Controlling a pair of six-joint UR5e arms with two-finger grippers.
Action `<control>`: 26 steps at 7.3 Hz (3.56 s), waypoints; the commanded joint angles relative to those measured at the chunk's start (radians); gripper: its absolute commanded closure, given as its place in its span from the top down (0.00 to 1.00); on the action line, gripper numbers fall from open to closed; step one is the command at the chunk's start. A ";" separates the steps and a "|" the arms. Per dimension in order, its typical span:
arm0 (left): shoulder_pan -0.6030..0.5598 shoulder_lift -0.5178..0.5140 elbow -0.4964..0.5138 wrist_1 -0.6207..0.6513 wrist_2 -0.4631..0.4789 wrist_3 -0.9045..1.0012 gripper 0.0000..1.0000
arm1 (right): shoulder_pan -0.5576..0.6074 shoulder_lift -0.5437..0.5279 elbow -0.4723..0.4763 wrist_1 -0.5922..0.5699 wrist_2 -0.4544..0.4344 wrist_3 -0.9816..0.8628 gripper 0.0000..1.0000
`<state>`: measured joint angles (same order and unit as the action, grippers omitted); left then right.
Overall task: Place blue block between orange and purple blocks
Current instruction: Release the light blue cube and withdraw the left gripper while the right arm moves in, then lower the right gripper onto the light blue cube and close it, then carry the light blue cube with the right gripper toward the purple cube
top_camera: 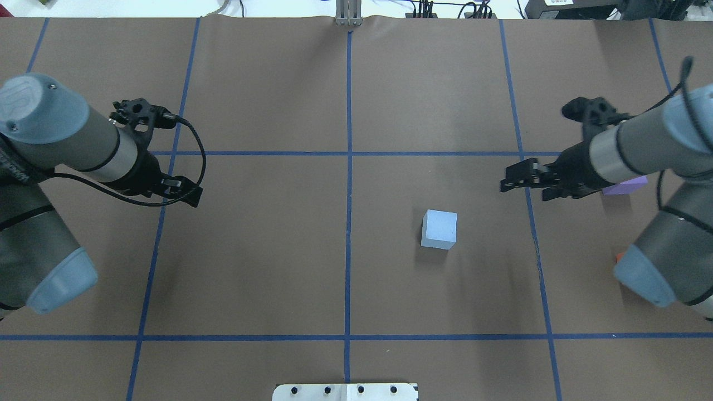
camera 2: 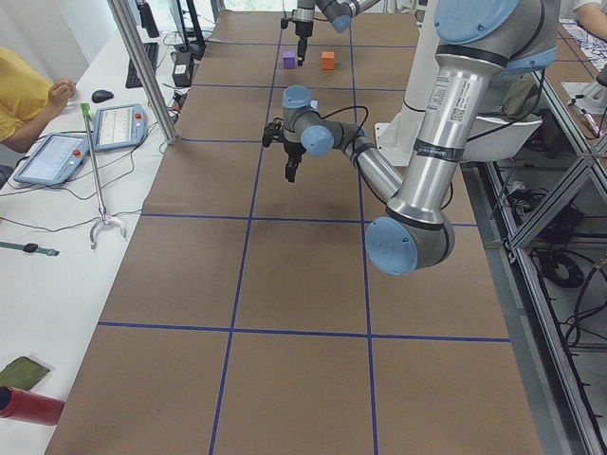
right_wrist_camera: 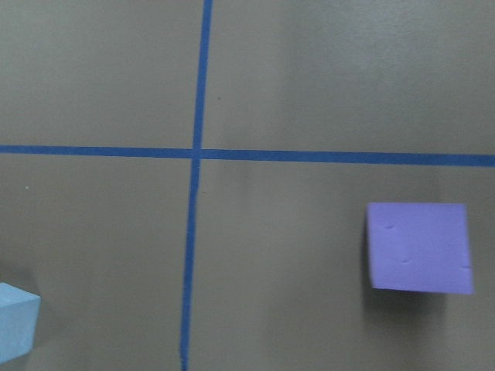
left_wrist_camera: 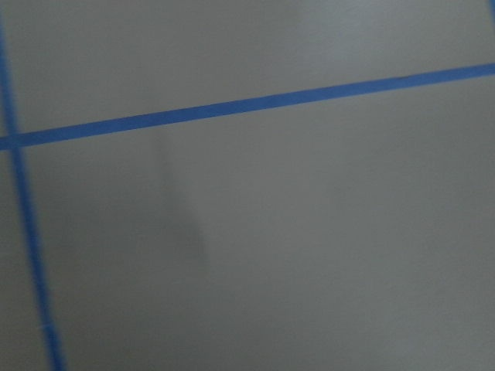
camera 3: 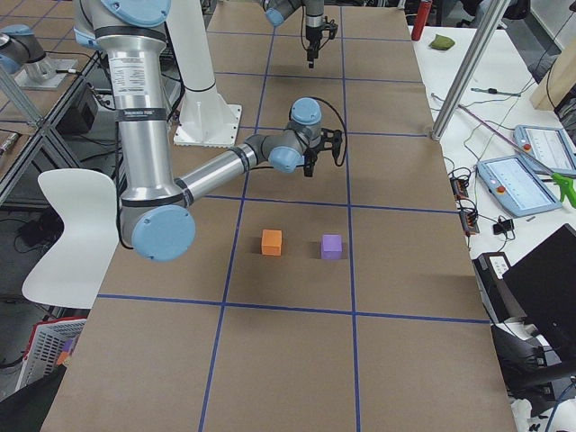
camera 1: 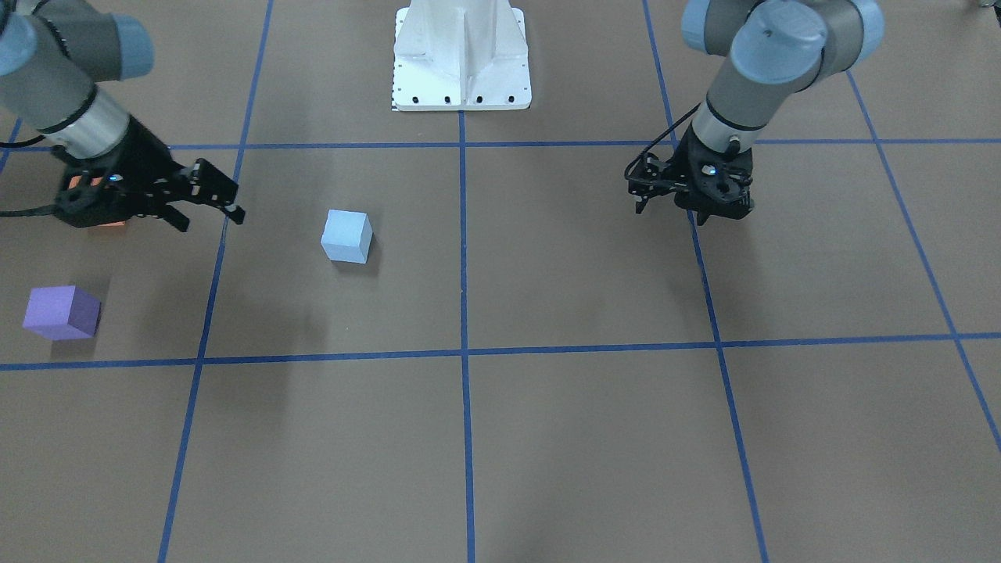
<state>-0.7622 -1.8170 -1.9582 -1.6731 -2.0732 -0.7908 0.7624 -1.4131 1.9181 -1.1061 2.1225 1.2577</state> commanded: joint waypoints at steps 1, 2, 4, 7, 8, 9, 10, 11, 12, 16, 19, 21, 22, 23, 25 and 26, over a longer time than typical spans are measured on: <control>-0.022 0.057 -0.008 -0.022 -0.018 0.050 0.99 | -0.155 0.263 -0.005 -0.355 -0.133 0.092 0.99; -0.020 0.058 -0.005 -0.022 -0.018 0.045 0.99 | -0.172 0.319 -0.022 -0.444 -0.153 0.094 0.99; -0.019 0.058 -0.002 -0.022 -0.018 0.039 0.99 | -0.178 0.341 -0.100 -0.446 -0.165 0.101 0.99; -0.019 0.058 -0.001 -0.022 -0.018 0.038 0.99 | -0.204 0.338 -0.140 -0.454 -0.207 0.086 0.98; -0.019 0.058 -0.001 -0.022 -0.016 0.036 0.99 | -0.204 0.332 -0.143 -0.455 -0.208 0.085 0.98; -0.019 0.058 -0.001 -0.023 -0.016 0.036 0.99 | -0.209 0.327 -0.154 -0.457 -0.210 0.081 0.98; -0.019 0.058 -0.001 -0.022 -0.016 0.036 0.99 | -0.210 0.329 -0.166 -0.460 -0.211 0.072 0.98; -0.019 0.058 -0.001 -0.022 -0.016 0.038 0.99 | -0.215 0.330 -0.172 -0.459 -0.213 0.072 0.98; -0.019 0.058 -0.001 -0.023 -0.016 0.036 0.99 | -0.219 0.341 -0.195 -0.457 -0.214 0.072 0.97; -0.019 0.058 -0.001 -0.023 -0.016 0.035 0.99 | -0.238 0.341 -0.234 -0.449 -0.211 0.063 0.77; -0.019 0.058 -0.001 -0.023 -0.016 0.035 0.99 | -0.198 0.336 -0.174 -0.457 -0.184 0.026 0.00; -0.019 0.058 -0.002 -0.023 -0.016 0.035 0.99 | -0.086 0.213 -0.035 -0.459 -0.086 -0.021 0.00; -0.019 0.058 -0.002 -0.023 -0.015 0.035 0.99 | -0.056 0.113 0.025 -0.452 -0.081 -0.084 0.00; -0.019 0.056 -0.004 -0.023 -0.015 0.033 0.99 | 0.007 0.011 0.044 -0.445 -0.058 -0.204 0.00; -0.014 0.047 -0.010 -0.023 -0.016 -0.025 0.99 | 0.141 -0.122 0.042 -0.427 0.025 -0.375 0.00; -0.013 0.045 -0.011 -0.028 -0.016 -0.028 0.99 | 0.176 -0.179 0.032 -0.401 0.030 -0.446 0.00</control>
<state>-0.7771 -1.7676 -1.9666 -1.6976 -2.0891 -0.8034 0.8785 -1.5089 1.9567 -1.5335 2.1328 0.9135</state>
